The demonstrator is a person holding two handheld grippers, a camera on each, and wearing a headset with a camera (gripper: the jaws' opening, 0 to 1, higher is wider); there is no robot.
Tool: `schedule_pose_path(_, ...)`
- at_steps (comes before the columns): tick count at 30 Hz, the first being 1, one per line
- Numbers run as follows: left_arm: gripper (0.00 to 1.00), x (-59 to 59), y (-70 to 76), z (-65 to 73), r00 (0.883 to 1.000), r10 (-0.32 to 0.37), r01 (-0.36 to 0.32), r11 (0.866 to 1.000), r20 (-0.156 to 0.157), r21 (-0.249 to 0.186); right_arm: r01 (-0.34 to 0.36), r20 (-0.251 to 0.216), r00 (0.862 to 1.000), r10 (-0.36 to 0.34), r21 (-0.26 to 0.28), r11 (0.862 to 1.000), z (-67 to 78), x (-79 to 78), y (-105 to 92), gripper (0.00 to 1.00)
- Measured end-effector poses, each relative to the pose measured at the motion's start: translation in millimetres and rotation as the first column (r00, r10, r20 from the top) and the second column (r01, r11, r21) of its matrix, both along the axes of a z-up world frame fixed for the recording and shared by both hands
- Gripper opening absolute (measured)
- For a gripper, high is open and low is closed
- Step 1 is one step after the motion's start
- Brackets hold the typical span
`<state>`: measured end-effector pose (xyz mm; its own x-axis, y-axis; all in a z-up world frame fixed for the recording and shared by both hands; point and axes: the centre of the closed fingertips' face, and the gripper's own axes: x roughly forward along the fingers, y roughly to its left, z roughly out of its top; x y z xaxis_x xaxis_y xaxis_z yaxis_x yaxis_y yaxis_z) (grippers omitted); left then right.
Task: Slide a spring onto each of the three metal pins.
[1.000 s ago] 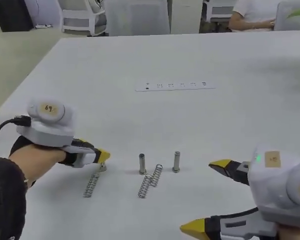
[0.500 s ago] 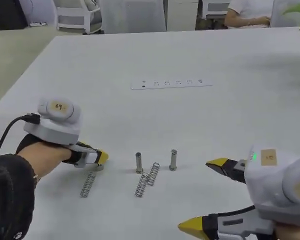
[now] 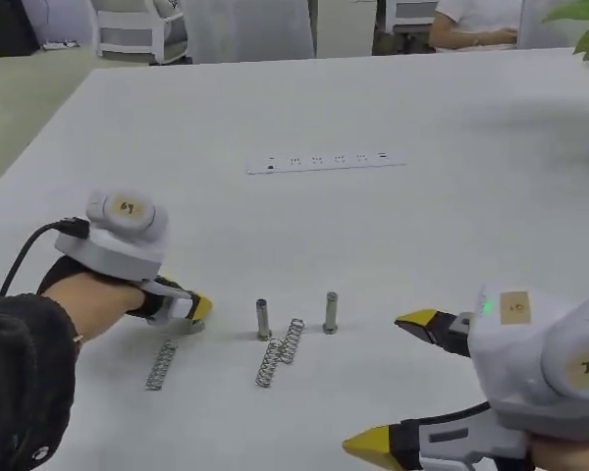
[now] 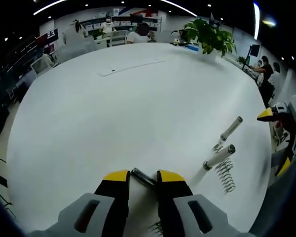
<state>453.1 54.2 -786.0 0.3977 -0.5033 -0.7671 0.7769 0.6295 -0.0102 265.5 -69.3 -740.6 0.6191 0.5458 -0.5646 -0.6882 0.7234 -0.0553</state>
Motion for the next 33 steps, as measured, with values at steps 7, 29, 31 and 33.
schedule_pose_path(7,0.1,2.6,-1.1,0.6,0.999,-0.031,0.03,0.999,0.016,0.022,0.002,0.0,1.0,-0.002,0.004,1.0,0.4,0.1,0.3,0.78)
schedule_pose_path(29,0.12,2.3,9.2,-1.0,0.997,-0.055,0.047,0.988,0.048,0.148,-0.003,-0.001,1.0,0.003,0.008,1.0,1.6,-1.1,2.9,0.77)
schedule_pose_path(31,0.12,1.9,11.0,-1.0,0.997,-0.061,0.051,0.985,0.056,0.165,-0.004,-0.002,1.0,0.004,0.008,1.0,1.5,-1.3,3.3,0.76)
schedule_pose_path(33,0.1,1.0,11.6,-1.6,0.997,-0.058,0.049,0.985,0.046,0.164,-0.004,-0.003,1.0,0.004,0.008,1.0,1.3,-1.5,3.3,0.76)
